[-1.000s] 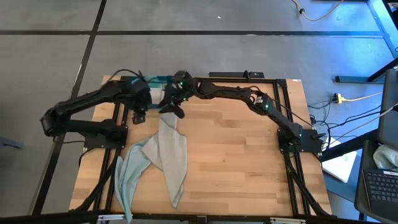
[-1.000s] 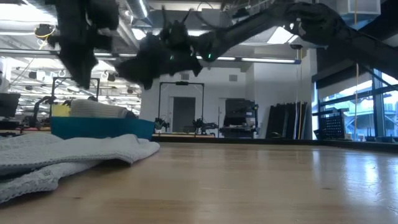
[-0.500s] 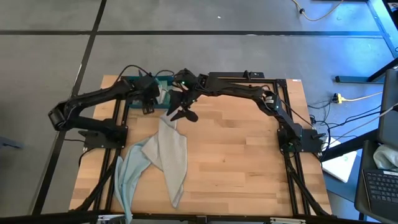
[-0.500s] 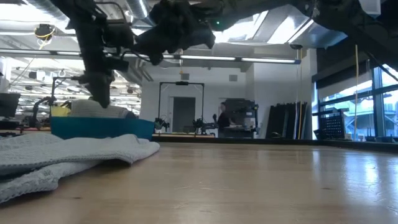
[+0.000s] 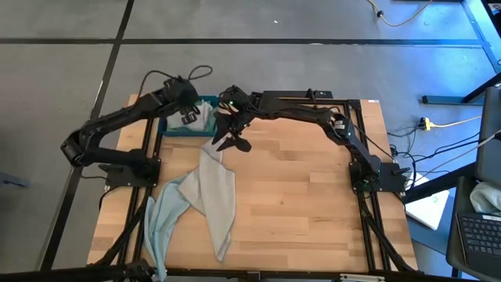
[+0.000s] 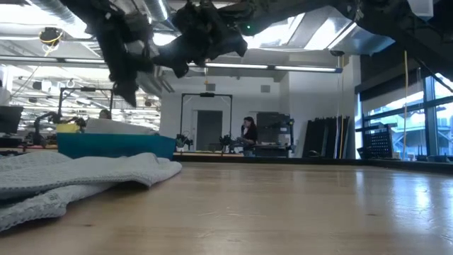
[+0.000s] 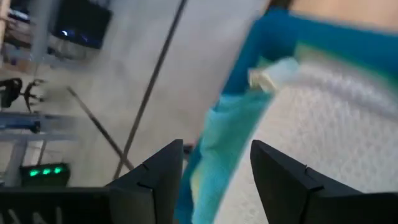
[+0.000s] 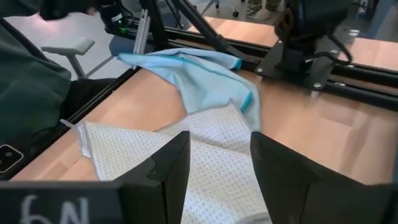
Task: Fold microfiber towels
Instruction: Put the right gray towel into the blue bin
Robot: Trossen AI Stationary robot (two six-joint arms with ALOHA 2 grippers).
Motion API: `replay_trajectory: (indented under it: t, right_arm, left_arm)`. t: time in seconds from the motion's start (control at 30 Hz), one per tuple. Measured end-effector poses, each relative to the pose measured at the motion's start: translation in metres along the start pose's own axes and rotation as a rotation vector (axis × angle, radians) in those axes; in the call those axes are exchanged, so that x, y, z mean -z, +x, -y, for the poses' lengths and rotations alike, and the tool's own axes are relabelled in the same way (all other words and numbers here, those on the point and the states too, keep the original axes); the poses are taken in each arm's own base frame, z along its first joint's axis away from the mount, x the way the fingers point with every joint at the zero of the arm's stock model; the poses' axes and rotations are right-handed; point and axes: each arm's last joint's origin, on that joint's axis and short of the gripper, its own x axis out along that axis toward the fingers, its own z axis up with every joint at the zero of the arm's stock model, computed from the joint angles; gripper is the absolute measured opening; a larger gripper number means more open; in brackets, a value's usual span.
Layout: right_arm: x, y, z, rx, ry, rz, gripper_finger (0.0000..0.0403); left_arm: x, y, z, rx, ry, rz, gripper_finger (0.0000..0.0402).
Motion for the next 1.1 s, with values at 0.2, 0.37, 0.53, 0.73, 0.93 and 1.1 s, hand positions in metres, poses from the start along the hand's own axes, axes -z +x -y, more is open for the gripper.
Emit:
replay_trajectory:
  t: [0.2,0.37,0.53,0.73,0.93,1.1]
  right_arm:
    - [0.002,-0.001,0.0,0.001,0.012,-0.01,0.017]
    - [0.001,-0.001,0.0,-0.007,-0.016,-0.001,0.017]
    - [-0.004,0.005,-0.007,-0.067,-0.039,0.024,0.017]
    - [-0.006,0.017,-0.019,-0.103,-0.044,0.01,0.017]
    - [-0.009,0.027,-0.029,-0.13,-0.053,0.002,0.017]
    - [-0.01,0.032,-0.035,-0.144,-0.053,-0.005,0.017]
  left_arm:
    - [0.0,-0.03,-0.005,0.344,-0.016,0.095,0.0179]
    - [0.012,-0.024,0.008,0.55,-0.016,-0.014,0.0179]
    - [0.014,0.007,0.02,0.455,0.029,-0.09,0.0179]
    - [0.008,0.046,0.014,0.22,0.07,-0.177,0.0179]
    - [0.008,0.069,-0.006,0.086,0.0,-0.156,0.0179]
    - [0.009,0.073,-0.015,0.079,-0.042,-0.107,0.0179]
